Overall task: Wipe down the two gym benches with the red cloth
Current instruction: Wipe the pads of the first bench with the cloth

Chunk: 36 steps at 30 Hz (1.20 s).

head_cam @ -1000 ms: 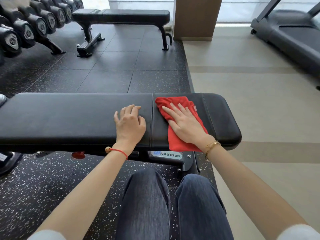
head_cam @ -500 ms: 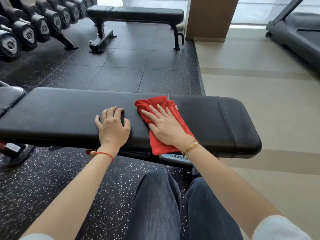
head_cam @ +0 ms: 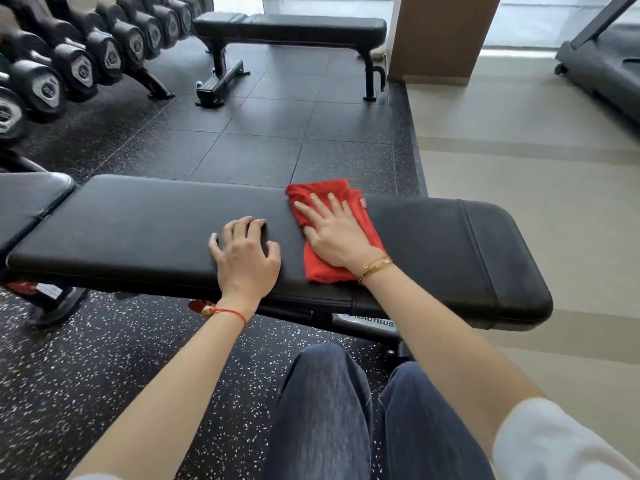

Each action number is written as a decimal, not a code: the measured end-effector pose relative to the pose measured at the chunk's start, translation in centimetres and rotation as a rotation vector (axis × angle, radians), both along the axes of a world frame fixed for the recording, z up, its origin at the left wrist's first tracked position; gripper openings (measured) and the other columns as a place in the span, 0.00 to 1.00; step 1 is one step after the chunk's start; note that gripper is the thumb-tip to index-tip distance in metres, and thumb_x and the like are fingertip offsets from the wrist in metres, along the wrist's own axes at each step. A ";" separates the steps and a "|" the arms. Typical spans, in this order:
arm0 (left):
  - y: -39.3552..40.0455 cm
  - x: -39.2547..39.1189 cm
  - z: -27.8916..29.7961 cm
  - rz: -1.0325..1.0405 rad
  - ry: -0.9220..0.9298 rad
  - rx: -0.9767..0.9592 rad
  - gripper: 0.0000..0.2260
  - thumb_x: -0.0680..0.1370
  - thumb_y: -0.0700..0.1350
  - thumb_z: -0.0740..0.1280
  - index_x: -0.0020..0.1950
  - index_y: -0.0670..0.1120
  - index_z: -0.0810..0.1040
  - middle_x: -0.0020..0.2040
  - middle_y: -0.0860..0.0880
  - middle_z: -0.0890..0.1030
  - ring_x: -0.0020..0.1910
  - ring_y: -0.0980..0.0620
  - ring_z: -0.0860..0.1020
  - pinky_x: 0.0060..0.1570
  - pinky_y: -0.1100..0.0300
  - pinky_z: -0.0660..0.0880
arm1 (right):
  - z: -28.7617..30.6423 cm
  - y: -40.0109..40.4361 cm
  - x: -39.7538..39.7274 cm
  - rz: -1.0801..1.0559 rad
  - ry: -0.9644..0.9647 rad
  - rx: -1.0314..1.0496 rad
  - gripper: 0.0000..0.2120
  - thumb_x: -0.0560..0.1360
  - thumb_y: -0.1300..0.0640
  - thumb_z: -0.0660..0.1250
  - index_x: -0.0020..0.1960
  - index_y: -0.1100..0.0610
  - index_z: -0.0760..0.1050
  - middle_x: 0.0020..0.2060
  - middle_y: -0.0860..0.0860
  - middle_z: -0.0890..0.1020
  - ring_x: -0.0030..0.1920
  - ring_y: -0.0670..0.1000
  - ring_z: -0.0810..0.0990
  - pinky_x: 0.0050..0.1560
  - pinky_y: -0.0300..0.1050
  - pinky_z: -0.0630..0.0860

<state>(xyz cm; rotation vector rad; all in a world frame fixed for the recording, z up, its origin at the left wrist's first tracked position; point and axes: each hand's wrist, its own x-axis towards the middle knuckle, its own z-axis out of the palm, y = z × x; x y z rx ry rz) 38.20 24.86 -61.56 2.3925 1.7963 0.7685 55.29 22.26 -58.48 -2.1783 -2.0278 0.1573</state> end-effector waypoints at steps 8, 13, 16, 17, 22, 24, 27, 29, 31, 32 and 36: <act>-0.2 -0.2 -0.1 -0.025 -0.020 0.012 0.22 0.75 0.51 0.57 0.67 0.48 0.75 0.69 0.48 0.74 0.71 0.46 0.67 0.73 0.40 0.55 | -1.2 -9.7 2.1 0.038 0.033 0.115 0.25 0.81 0.50 0.54 0.78 0.42 0.56 0.78 0.47 0.57 0.78 0.57 0.52 0.78 0.53 0.44; -0.3 -0.2 -0.2 -0.024 -0.010 -0.004 0.19 0.78 0.48 0.61 0.69 0.47 0.74 0.70 0.47 0.73 0.72 0.46 0.66 0.74 0.40 0.54 | -1.0 -8.3 6.9 -0.141 0.055 0.072 0.25 0.82 0.51 0.53 0.78 0.43 0.54 0.79 0.48 0.54 0.78 0.57 0.50 0.78 0.52 0.42; -0.3 -0.1 0.1 -0.017 -0.016 -0.010 0.19 0.77 0.48 0.62 0.68 0.48 0.74 0.70 0.47 0.73 0.72 0.46 0.66 0.74 0.40 0.54 | -0.3 -4.7 7.2 -0.247 0.075 0.025 0.25 0.82 0.50 0.51 0.79 0.44 0.52 0.79 0.50 0.50 0.79 0.59 0.47 0.77 0.56 0.40; -0.3 -0.1 0.2 -0.015 -0.019 -0.009 0.19 0.77 0.48 0.62 0.68 0.48 0.74 0.69 0.47 0.73 0.72 0.46 0.66 0.74 0.40 0.54 | -0.1 -3.9 6.9 -0.246 0.084 0.013 0.25 0.82 0.49 0.51 0.79 0.44 0.51 0.80 0.51 0.49 0.79 0.60 0.46 0.77 0.57 0.40; -0.4 -0.1 0.2 -0.019 -0.027 0.000 0.19 0.77 0.48 0.62 0.67 0.48 0.75 0.69 0.47 0.74 0.71 0.46 0.67 0.73 0.40 0.56 | -0.2 -6.5 4.5 -0.069 0.113 0.024 0.25 0.82 0.51 0.52 0.78 0.44 0.53 0.79 0.49 0.50 0.79 0.58 0.45 0.77 0.55 0.38; -0.5 -0.1 0.2 -0.020 -0.017 -0.001 0.19 0.77 0.48 0.62 0.68 0.47 0.74 0.69 0.47 0.74 0.71 0.46 0.66 0.73 0.39 0.55 | -0.6 -9.4 4.5 -0.044 0.102 0.064 0.25 0.82 0.52 0.53 0.78 0.43 0.53 0.79 0.48 0.52 0.79 0.56 0.47 0.78 0.53 0.40; -0.6 0.0 0.1 -0.027 -0.001 -0.009 0.20 0.78 0.47 0.61 0.69 0.46 0.73 0.71 0.45 0.72 0.72 0.45 0.65 0.74 0.39 0.54 | -1.2 -13.2 6.1 -0.110 0.069 0.123 0.26 0.81 0.52 0.54 0.78 0.43 0.54 0.79 0.47 0.54 0.79 0.55 0.49 0.78 0.51 0.42; -0.8 0.1 0.2 -0.038 0.003 -0.015 0.19 0.78 0.46 0.62 0.69 0.45 0.74 0.71 0.44 0.72 0.73 0.44 0.65 0.74 0.39 0.53 | -1.2 -14.1 8.5 -0.197 0.051 0.111 0.26 0.81 0.52 0.54 0.78 0.43 0.55 0.79 0.48 0.55 0.79 0.56 0.50 0.78 0.52 0.43; -1.0 0.3 0.5 -0.046 -0.017 -0.021 0.17 0.78 0.45 0.62 0.67 0.45 0.75 0.69 0.45 0.74 0.72 0.44 0.66 0.74 0.40 0.54 | -1.0 -13.0 11.0 -0.301 0.048 0.077 0.25 0.82 0.52 0.53 0.78 0.43 0.55 0.79 0.49 0.54 0.79 0.57 0.50 0.78 0.53 0.43; -1.3 0.6 0.7 -0.050 -0.043 -0.028 0.16 0.78 0.44 0.63 0.66 0.46 0.76 0.68 0.46 0.75 0.71 0.44 0.67 0.74 0.41 0.55 | -0.8 -12.0 11.8 -0.357 0.056 0.056 0.25 0.82 0.51 0.52 0.78 0.44 0.54 0.79 0.50 0.53 0.79 0.57 0.50 0.78 0.54 0.42; -3.1 4.1 1.7 -0.117 -0.165 -0.075 0.15 0.77 0.46 0.64 0.64 0.47 0.77 0.66 0.48 0.76 0.70 0.46 0.68 0.74 0.43 0.55 | -0.1 -7.6 12.8 -0.441 0.068 -0.002 0.25 0.82 0.50 0.50 0.79 0.45 0.52 0.79 0.52 0.49 0.78 0.60 0.47 0.77 0.57 0.40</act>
